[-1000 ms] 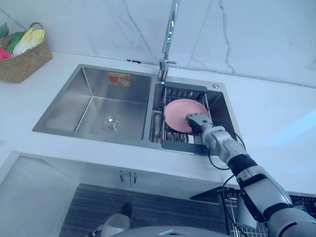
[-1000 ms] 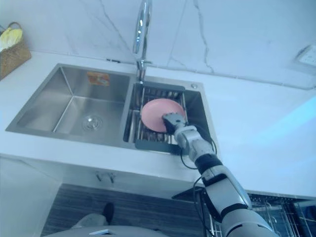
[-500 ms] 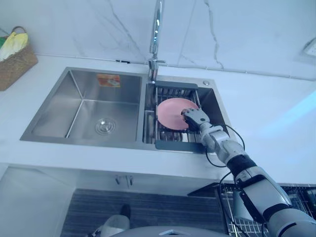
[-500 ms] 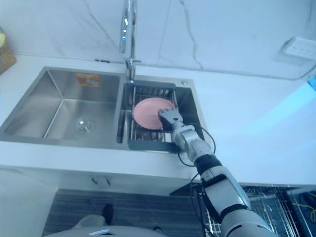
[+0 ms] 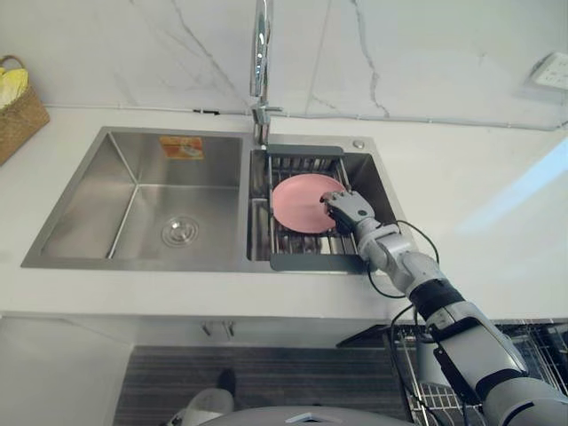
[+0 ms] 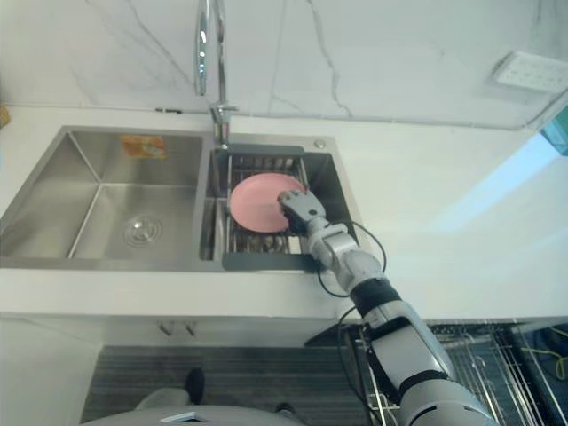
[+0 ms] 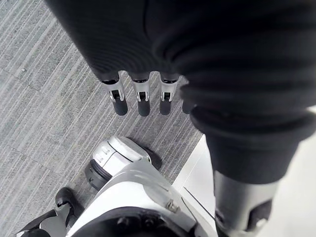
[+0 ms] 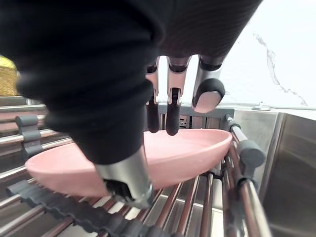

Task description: Walk over to the sink, pick up the cup, carry it to the dishwasher, place the cup inside the dishwasher, then close the dishwasher door

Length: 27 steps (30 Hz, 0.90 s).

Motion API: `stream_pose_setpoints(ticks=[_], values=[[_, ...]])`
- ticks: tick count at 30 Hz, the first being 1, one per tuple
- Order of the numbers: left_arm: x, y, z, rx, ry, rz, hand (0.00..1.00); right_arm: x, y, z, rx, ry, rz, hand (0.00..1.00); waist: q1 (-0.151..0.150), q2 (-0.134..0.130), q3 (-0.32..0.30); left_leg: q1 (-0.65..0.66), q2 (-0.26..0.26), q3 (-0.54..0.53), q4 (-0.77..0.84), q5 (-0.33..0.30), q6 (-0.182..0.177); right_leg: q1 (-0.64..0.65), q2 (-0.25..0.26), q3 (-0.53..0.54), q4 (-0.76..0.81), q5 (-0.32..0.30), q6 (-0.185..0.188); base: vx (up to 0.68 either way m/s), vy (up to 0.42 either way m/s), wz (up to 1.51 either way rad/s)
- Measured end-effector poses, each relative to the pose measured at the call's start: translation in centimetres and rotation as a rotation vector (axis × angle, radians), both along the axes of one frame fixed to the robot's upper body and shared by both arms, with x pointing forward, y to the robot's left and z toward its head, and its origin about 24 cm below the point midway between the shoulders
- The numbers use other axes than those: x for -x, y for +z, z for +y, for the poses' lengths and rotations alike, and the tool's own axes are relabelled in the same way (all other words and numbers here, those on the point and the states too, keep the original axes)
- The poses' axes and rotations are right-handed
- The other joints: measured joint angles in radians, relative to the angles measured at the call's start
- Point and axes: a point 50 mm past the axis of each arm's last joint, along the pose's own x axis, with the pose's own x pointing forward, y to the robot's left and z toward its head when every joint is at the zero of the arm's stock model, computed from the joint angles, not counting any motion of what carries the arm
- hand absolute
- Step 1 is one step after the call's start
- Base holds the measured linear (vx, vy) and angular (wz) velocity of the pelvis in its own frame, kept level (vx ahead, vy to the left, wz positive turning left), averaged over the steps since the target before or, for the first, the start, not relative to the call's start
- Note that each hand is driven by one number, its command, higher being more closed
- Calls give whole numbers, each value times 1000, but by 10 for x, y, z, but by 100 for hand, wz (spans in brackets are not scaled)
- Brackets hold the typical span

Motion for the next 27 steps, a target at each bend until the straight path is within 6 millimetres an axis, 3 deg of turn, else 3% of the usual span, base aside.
stream_pose_setpoints(ticks=[9, 27], values=[[0, 0, -1, 5, 1, 1, 0, 0, 0, -1, -13, -8, 20, 100, -6, 9, 0, -3, -1, -12, 0, 3, 2, 2, 1, -8, -2, 1, 1, -3, -1, 2], [-2, -1, -3, 15, -3, 3, 0, -4, -15, 10, 43, 60, 329, 100, 13, 21, -6, 0, -2, -41, 0, 11, 1, 25, 3, -39, -6, -4, -6, -5, -2, 4]])
